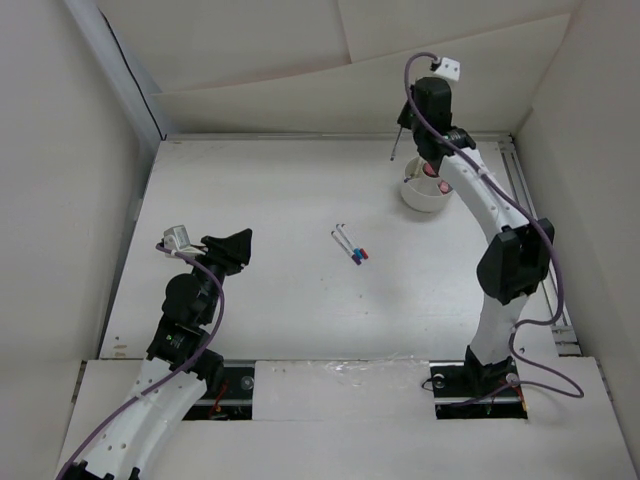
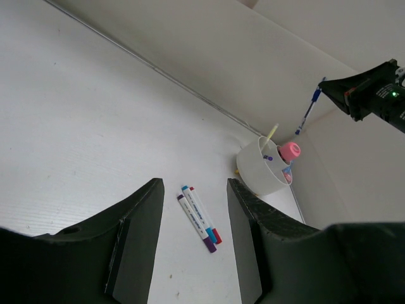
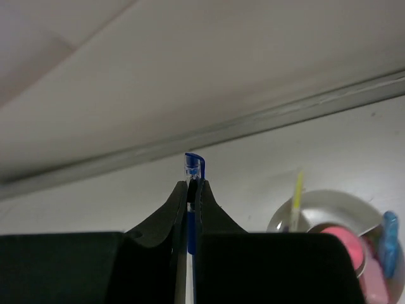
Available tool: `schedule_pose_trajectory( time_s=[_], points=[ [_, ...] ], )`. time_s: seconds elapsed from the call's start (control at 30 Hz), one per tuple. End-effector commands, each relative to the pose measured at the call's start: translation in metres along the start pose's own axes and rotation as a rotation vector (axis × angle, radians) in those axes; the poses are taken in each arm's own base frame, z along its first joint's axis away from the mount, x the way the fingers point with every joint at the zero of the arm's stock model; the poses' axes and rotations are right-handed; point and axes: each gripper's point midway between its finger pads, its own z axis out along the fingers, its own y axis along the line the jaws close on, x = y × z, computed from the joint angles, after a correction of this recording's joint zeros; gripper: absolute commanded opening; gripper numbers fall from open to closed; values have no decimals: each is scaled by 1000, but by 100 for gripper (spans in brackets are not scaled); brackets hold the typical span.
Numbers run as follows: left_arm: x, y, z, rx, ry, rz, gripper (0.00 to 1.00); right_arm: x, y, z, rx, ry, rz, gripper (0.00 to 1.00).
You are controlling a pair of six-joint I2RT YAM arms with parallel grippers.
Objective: Sort the stationery into containers
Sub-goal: Pick up the pen from the center of the board, then place the pen in the storage box.
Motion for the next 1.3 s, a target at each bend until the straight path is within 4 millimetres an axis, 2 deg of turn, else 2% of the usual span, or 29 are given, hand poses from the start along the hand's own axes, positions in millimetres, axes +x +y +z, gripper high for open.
schedule_pose_trajectory(
  time_s=[0.0, 0.03, 0.07, 0.1, 0.2, 0.23, 0.3, 0.33, 0.4, 0.57, 0.63, 0.67, 0.73, 0.87, 0.9, 1.03, 1.07, 1.2, 1.27],
  points=[
    [-13, -16, -1, 54, -34, -8, 41, -46, -29, 23, 138, -174, 48, 0],
    [-13, -16, -1, 54, -34, -8, 41, -57, -36, 27, 169, -209, 52, 0],
    [-13, -16, -1, 54, -34, -8, 41, -52, -47, 38, 211, -213, 36, 0],
    [-9, -13, -1, 48, -27, -6, 41, -62, -63, 41, 273, -256, 43, 0],
    [-11, -12, 0, 40, -34, -7, 41, -60, -81, 57, 352, -287, -4, 0],
    [-11, -12, 0, 40, -34, -7, 41, -60, -95, 60, 404, -292, -17, 0],
    [-12, -11, 0, 34, -41, -7, 41, -52, -101, 66, 438, -288, -55, 0],
    [-12, -11, 0, 34, -41, -7, 41, -59, -102, 64, 450, -316, -50, 0],
    [-12, -11, 0, 34, -41, -7, 41, -46, -109, 67, 469, -302, -79, 0],
    [-12, -11, 0, 34, -41, -7, 41, -31, -118, 72, 503, -305, -106, 0],
    [-12, -11, 0, 34, -41, -7, 41, -18, -124, 75, 520, -279, -131, 0],
    [-12, -11, 0, 34, -41, -7, 41, -20, -123, 76, 518, -289, -125, 0],
    [-12, -11, 0, 34, -41, -7, 41, -3, -130, 77, 536, -262, -142, 0],
    [-12, -11, 0, 34, -41, -7, 41, 11, -136, 76, 538, -255, -146, 0],
    [-12, -11, 0, 34, -41, -7, 41, 9, -136, 74, 536, -261, -142, 0],
    [-12, -11, 0, 34, -41, -7, 41, 22, -132, 76, 520, -242, -155, 0],
    [-12, -11, 0, 34, -41, -7, 41, 17, -133, 73, 526, -252, -149, 0],
    [-12, -11, 0, 34, -41, -7, 41, 19, -128, 70, 516, -257, -147, 0],
    [-12, -11, 0, 34, -41, -7, 41, 18, -124, 67, 513, -266, -142, 4]
  ],
)
